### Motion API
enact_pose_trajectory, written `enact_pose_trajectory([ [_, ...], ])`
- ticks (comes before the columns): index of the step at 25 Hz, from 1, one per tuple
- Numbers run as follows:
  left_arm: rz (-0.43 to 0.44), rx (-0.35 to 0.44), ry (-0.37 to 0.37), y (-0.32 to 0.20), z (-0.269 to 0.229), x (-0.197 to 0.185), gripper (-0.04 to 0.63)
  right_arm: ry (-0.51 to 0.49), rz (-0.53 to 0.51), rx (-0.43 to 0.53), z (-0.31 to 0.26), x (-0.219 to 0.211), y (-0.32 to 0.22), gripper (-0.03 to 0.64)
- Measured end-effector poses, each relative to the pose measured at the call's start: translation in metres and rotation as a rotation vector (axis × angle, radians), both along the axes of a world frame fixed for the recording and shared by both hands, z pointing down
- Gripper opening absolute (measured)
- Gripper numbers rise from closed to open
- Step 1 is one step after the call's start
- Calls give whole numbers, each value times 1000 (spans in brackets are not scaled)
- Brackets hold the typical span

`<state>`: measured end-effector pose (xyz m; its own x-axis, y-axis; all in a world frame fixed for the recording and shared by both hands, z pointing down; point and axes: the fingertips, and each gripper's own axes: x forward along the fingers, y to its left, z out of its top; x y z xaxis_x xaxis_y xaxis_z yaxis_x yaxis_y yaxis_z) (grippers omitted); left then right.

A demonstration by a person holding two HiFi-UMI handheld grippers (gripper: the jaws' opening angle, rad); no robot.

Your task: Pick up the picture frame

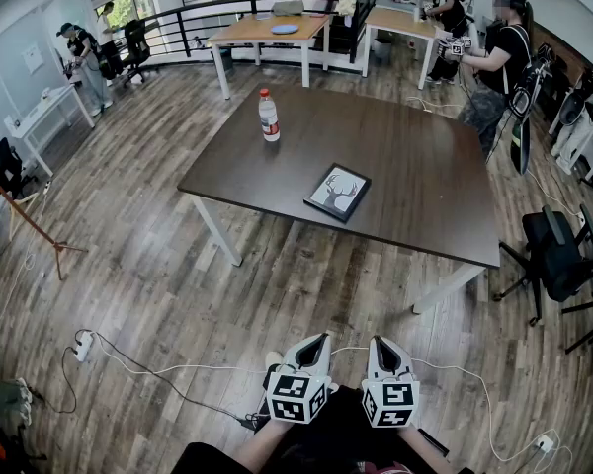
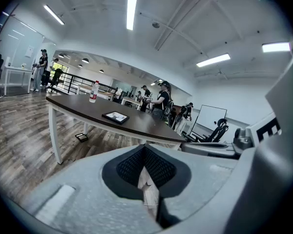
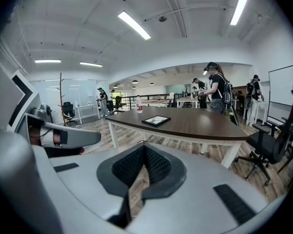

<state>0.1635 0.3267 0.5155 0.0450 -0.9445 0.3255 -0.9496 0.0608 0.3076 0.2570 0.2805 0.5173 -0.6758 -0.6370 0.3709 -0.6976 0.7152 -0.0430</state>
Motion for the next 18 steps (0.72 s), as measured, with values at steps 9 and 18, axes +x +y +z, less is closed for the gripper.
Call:
enact_pose_trajectory([
  [9, -5, 8, -23, 1, -6, 10, 9, -29, 11, -6, -5, 11, -5, 5],
  [18, 7, -1, -31, -14, -6, 21, 9, -55, -21, -5, -5, 15, -16, 5],
])
